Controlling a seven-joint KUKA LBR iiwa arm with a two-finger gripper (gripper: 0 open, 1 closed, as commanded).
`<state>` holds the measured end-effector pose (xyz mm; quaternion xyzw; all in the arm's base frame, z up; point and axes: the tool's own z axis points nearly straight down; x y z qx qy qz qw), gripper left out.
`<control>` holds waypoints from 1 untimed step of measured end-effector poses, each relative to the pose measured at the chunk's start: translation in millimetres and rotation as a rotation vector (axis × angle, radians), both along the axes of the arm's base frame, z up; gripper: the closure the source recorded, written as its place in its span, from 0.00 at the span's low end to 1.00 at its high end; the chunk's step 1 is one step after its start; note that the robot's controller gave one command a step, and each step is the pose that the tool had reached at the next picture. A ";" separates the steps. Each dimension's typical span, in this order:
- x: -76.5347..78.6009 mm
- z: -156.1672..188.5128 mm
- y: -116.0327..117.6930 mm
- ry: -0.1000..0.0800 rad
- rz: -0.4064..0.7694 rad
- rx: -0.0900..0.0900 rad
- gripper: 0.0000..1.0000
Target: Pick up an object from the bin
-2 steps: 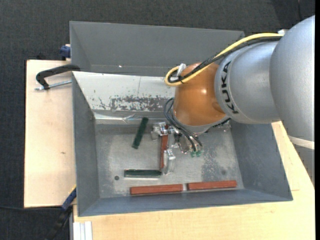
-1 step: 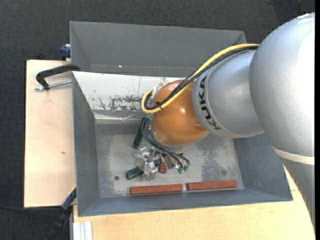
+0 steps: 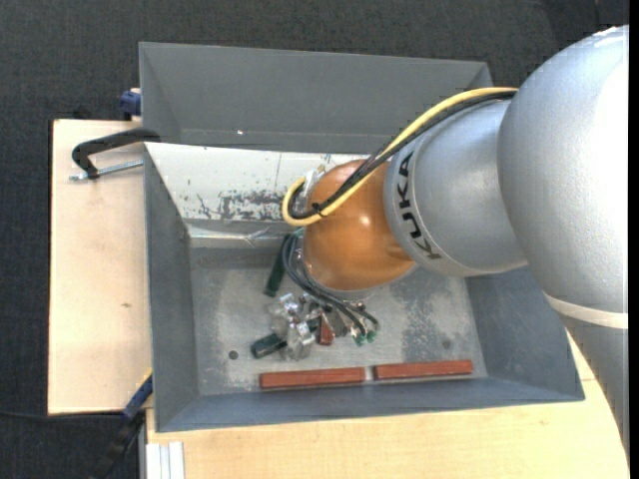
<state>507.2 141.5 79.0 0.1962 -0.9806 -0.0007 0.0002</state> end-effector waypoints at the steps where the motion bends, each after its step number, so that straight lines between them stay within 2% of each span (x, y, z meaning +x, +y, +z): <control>1: -9.9 142.1 -22.4 -0.007 -0.027 0.001 1.00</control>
Offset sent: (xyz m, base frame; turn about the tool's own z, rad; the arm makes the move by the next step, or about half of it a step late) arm 0.0000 0.0000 0.0000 0.0000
